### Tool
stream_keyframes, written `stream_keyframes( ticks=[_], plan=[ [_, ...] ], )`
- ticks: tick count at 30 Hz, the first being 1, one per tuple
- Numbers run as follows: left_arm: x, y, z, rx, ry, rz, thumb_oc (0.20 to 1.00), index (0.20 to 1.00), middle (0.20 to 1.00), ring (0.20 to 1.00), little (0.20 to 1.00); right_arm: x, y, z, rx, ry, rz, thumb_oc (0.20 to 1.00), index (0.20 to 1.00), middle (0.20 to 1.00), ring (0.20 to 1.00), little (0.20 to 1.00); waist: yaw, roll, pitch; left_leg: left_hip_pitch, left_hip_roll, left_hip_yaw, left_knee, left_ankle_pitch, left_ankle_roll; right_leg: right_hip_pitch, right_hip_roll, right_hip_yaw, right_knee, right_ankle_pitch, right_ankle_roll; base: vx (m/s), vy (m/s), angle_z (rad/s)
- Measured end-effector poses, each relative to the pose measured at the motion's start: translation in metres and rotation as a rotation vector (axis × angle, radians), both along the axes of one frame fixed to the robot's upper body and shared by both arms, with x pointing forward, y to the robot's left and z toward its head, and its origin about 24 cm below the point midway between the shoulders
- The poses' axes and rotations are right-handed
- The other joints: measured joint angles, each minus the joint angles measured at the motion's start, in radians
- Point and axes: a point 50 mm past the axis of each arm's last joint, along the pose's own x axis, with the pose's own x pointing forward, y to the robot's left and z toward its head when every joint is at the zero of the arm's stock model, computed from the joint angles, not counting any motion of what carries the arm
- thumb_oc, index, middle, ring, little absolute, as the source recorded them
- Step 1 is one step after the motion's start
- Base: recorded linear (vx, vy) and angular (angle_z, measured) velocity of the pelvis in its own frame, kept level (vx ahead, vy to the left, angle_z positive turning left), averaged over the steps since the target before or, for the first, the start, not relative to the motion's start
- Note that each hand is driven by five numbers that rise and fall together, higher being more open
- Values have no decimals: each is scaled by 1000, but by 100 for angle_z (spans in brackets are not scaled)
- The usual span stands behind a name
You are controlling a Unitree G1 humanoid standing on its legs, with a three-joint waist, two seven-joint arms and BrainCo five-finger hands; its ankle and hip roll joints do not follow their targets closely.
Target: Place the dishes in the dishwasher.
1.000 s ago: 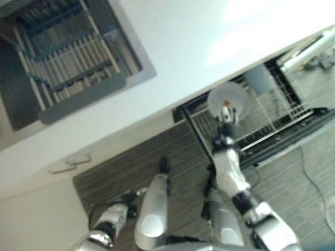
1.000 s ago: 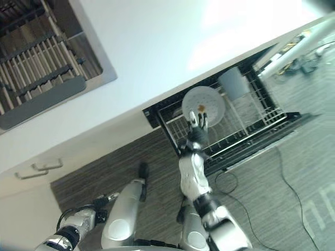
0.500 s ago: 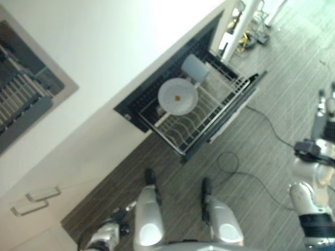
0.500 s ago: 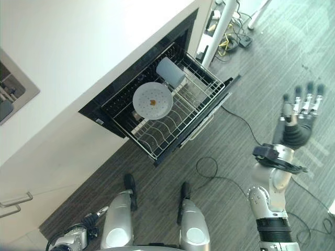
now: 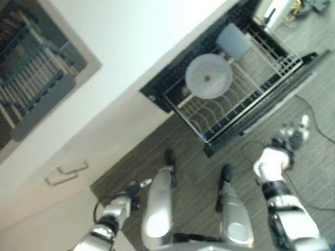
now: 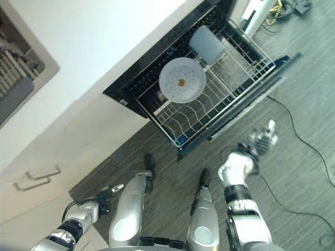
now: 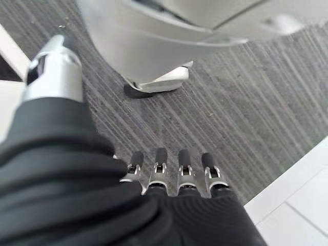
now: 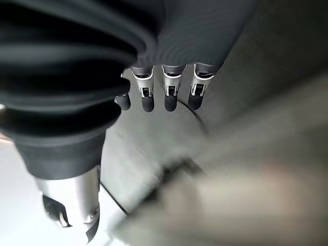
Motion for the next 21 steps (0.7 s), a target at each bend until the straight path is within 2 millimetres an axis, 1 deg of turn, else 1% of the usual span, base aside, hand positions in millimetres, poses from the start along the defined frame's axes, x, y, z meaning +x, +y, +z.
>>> stream_keyframes(
  ticks=[1, 2, 4, 5, 6, 8, 10, 12, 14, 15, 18, 21],
  plan=[
    [1, 2, 1, 9, 0, -9, 1000, 1000, 1000, 1000, 1000, -1, -7, 1, 36, -21, -36, 1000, 1000, 1000, 1000, 1000, 11, -5, 2, -9, -9, -3, 2, -4, 6, -4, -5, -5, 0, 0, 1, -24, 49, 24],
    [2, 4, 3, 29, 12, -28, 1000, 1000, 1000, 1000, 1000, 4, -11, 6, 23, -19, -28, 1000, 1000, 1000, 1000, 1000, 9, -12, 4, -24, -21, -8, 5, -4, 7, -13, -16, -15, 0, 0, 2, -10, 83, 21],
    [7, 2, 6, 28, 0, -39, 1000, 1000, 1000, 1000, 1000, 11, -14, 19, 7, -32, -7, 1000, 1000, 1000, 1000, 1000, 10, -11, 5, -55, -39, -13, 18, -5, 14, -32, -23, -22, 0, 1, 8, 2, 92, 16],
    [10, -2, 8, 25, -14, -54, 1000, 1000, 1000, 1000, 1000, 15, -15, 29, -5, -43, 7, 1000, 1000, 1000, 1000, 1000, 9, -13, 7, -62, -48, -16, 17, -5, 17, -39, -31, -24, 1, 3, 12, 11, 85, 12],
    [11, -6, 9, 25, -22, -76, 1000, 1000, 1000, 1000, 1000, 19, -14, 35, -29, -34, 33, 1000, 1000, 1000, 1000, 1000, 11, -13, 7, -64, -55, -17, 17, -5, 18, -39, -37, -25, 1, 3, 12, 14, 77, 11],
    [16, -9, 14, 17, -49, -89, 1000, 1000, 1000, 1000, 1000, 26, -10, 46, -105, -21, 91, 1000, 1000, 1000, 1000, 1000, 23, -12, 7, -81, -65, -21, 18, -8, 24, -52, -44, -30, 2, 2, 13, 20, 75, 12],
    [19, -8, 17, 17, -65, -95, 1000, 1000, 1000, 1000, 1000, 36, -1, 65, -207, -20, 170, 1000, 1000, 1000, 1000, 1000, 29, -12, 8, -126, -76, -33, 19, -1, 34, -83, -49, -50, 4, 3, 13, 26, 83, 22],
    [18, -8, 16, 13, -58, -98, 1000, 1000, 1000, 1000, 1000, 41, 5, 75, -300, -2, 224, 1000, 1000, 1000, 1000, 1000, 44, -16, 10, -145, -83, -34, 20, -2, 37, -104, -54, -50, 10, 3, 13, 64, 78, 10],
    [19, -6, 17, 16, -60, -99, 1000, 1000, 1000, 1000, 1000, 49, 21, 90, -430, 17, 306, 1000, 1000, 1000, 1000, 1000, 52, -20, 12, -167, -85, -37, 17, -2, 48, -125, -56, -51, 8, 5, 17, 71, 78, 3],
    [18, -6, 17, 15, -57, -100, 1000, 1000, 1000, 1000, 1000, 51, 23, 91, -462, 29, 321, 1000, 1000, 1000, 1000, 1000, 53, -25, 12, -167, -86, -35, 18, -1, 50, -126, -56, -50, 9, 13, 30, 38, 71, 1],
    [19, -4, 18, 6, -61, -111, 1000, 1000, 1000, 1000, 1000, 55, 30, 96, -564, 79, 394, 1000, 1000, 1000, 1000, 1000, 54, -58, 15, -168, -81, -37, 10, -1, 50, -122, -50, -53, -6, 16, 34, 62, 35, -1],
    [19, 0, 18, 6, -61, -115, 1000, 1000, 1000, 1000, 1000, 59, 32, 103, -615, 106, 418, 1000, 1000, 1000, 1000, 1000, 57, -66, 17, -171, -74, -38, 10, -1, 49, -122, -43, -55, -10, 21, 43, 56, 50, -1]
  ],
)
